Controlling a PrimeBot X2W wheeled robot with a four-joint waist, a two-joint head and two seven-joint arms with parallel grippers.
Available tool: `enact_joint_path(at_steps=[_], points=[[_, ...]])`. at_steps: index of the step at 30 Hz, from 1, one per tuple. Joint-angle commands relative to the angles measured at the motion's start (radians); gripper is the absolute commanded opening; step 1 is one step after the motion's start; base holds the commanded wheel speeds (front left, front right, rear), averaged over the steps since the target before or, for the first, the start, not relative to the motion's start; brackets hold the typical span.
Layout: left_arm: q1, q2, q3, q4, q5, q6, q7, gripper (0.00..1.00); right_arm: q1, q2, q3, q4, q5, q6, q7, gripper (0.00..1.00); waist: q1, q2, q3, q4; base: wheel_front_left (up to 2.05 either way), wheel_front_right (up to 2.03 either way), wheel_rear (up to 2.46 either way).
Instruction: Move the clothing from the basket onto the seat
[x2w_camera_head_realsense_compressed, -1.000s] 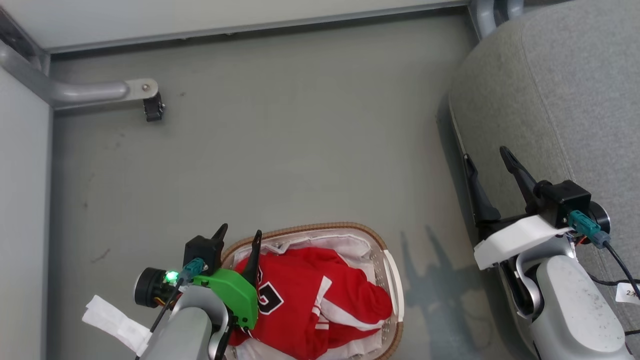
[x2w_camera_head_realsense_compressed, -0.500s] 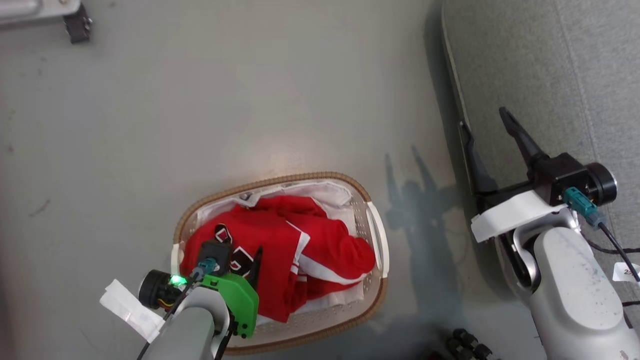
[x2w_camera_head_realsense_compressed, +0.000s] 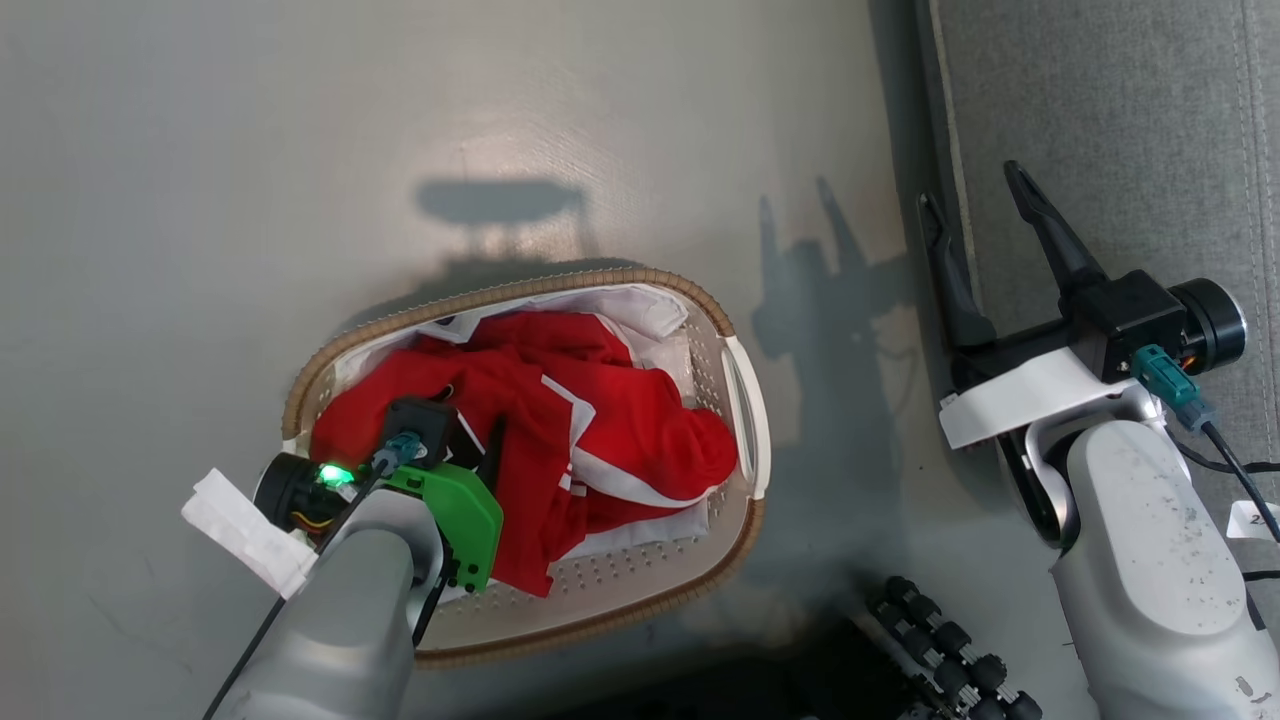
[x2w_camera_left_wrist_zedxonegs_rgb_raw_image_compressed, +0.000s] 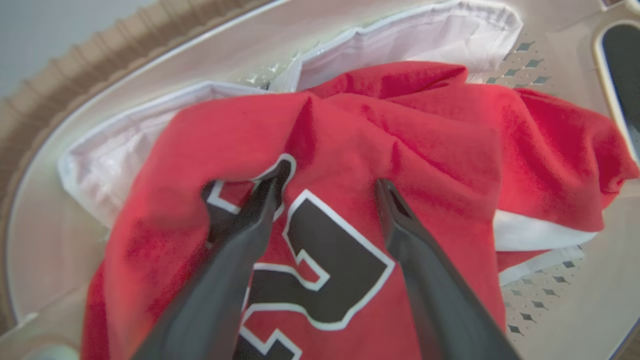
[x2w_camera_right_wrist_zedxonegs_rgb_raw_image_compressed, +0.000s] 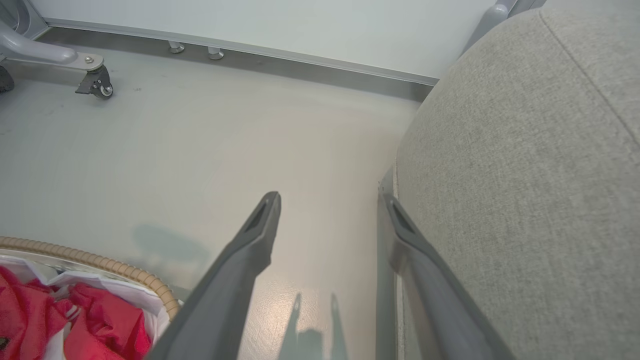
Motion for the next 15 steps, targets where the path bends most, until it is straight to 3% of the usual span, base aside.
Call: enact_joint_path(at_steps=[1, 8, 9, 10, 11, 15], points=[[-0.025, 0.007, -0.004, 0.021, 0.005, -0.003, 0.001, 1.00, -0.013, 0.002, 0.000, -0.005, 0.004, -0.001, -0.005, 1.00, -0.0002, -0.0001, 0.026, -0.012, 0.00, 0.00, 0.00], [-0.048, 0.004, -0.050, 0.107, -0.037, -0.006, 0.023, 1.00, -0.024, 0.011, 0.005, 0.006, 0.010, -0.001, -0.005, 1.00, -0.0002, -0.0001, 0.037, -0.021, 0.00, 0.00, 0.00], [-0.048, 0.004, -0.053, 0.114, -0.044, -0.006, 0.023, 0.87, -0.026, 0.012, 0.006, 0.009, 0.010, -0.001, -0.005, 1.00, -0.0002, -0.0001, 0.034, -0.022, 0.00, 0.00, 0.00], [-0.042, 0.004, -0.061, 0.116, -0.049, -0.006, 0.023, 0.29, -0.027, 0.014, 0.009, 0.011, 0.011, -0.001, -0.005, 1.00, -0.0002, -0.0001, 0.030, -0.023, 0.00, 0.00, 0.00], [-0.035, 0.004, -0.066, 0.118, -0.059, -0.006, 0.023, 0.00, -0.026, 0.016, 0.009, 0.015, 0.013, -0.001, -0.005, 1.00, -0.0002, -0.0001, 0.020, -0.025, 0.00, 0.00, 0.00], [-0.013, 0.004, -0.097, 0.120, -0.091, -0.006, 0.026, 0.00, -0.024, 0.022, 0.017, 0.029, 0.016, -0.001, -0.005, 1.00, -0.0002, -0.0001, -0.027, -0.029, 0.00, 0.00, 0.00]])
